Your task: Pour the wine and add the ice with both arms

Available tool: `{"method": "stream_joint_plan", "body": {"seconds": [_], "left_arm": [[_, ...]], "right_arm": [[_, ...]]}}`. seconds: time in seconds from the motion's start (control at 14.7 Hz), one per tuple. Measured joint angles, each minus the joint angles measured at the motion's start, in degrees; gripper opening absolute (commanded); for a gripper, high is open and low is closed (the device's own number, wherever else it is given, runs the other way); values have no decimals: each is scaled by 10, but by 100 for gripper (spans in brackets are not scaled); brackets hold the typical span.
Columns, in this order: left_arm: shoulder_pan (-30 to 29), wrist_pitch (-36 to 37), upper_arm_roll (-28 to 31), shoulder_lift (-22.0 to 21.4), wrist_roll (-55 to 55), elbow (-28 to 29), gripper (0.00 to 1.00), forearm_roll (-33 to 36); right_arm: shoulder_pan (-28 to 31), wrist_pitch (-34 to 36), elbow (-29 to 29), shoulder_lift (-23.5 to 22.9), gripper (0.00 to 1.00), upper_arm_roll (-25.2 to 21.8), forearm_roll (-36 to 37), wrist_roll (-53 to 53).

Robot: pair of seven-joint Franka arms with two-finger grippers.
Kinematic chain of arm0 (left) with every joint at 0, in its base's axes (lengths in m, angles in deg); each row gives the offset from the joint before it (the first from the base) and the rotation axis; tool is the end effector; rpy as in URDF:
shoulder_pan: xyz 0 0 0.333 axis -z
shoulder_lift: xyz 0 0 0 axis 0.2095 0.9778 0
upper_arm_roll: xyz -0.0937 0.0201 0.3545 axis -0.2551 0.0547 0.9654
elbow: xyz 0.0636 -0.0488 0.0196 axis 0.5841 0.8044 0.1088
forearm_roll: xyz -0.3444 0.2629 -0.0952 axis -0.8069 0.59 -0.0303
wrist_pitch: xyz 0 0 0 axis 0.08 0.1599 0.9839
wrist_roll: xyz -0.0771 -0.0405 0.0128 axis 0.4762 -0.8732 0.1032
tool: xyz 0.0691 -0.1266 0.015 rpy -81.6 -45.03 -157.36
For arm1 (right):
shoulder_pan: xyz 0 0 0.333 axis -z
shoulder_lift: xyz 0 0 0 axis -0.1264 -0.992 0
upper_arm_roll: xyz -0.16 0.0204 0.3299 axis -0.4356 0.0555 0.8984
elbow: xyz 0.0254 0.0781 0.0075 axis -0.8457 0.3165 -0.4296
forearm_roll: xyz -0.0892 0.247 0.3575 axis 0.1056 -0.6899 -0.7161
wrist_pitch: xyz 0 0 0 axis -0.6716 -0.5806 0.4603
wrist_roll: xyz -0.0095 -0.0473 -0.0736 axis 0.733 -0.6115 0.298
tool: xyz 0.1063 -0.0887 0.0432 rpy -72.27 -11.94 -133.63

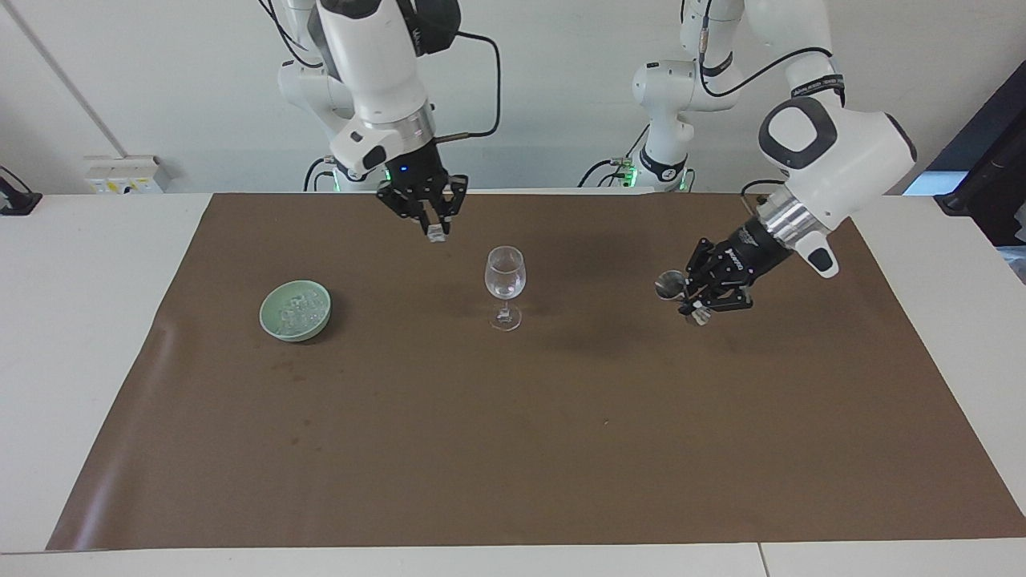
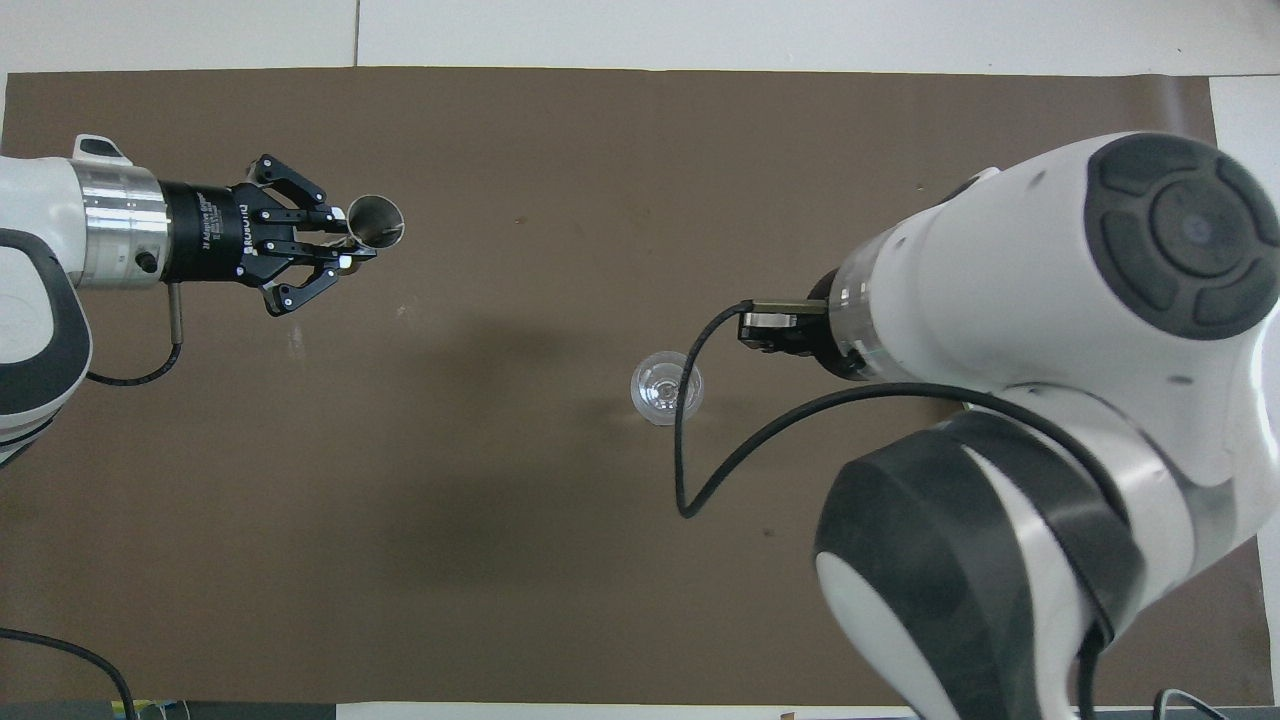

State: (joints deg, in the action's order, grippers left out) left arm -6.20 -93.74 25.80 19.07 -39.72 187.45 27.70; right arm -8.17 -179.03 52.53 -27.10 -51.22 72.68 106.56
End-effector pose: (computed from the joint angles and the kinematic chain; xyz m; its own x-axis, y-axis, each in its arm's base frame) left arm 0.6453 -0.1140 0.4838 0.0015 0.7617 -0.6480 0.9881 0.0987 0.1183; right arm 0.5617 0.3078 0.6004 0.9911 -0.1180 0.0618 -0.1048 -0.9772 -0.1848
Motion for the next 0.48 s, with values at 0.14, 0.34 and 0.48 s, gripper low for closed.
{"method": "stream_joint_plan", "body": {"seconds": [0.14, 0.34, 0.48], "left_arm": [[-49, 20, 0, 1, 70, 26, 0, -63], [-112, 54, -1, 17, 130, 40, 0, -121], [-155, 94, -1, 41, 171, 42, 0, -157]], "right_arm": [[-40, -38, 5, -17, 17, 2, 0, 40], [-63, -80, 49, -34, 17, 2, 0, 53], [-67, -100, 82, -37, 17, 2, 0, 53]]}}
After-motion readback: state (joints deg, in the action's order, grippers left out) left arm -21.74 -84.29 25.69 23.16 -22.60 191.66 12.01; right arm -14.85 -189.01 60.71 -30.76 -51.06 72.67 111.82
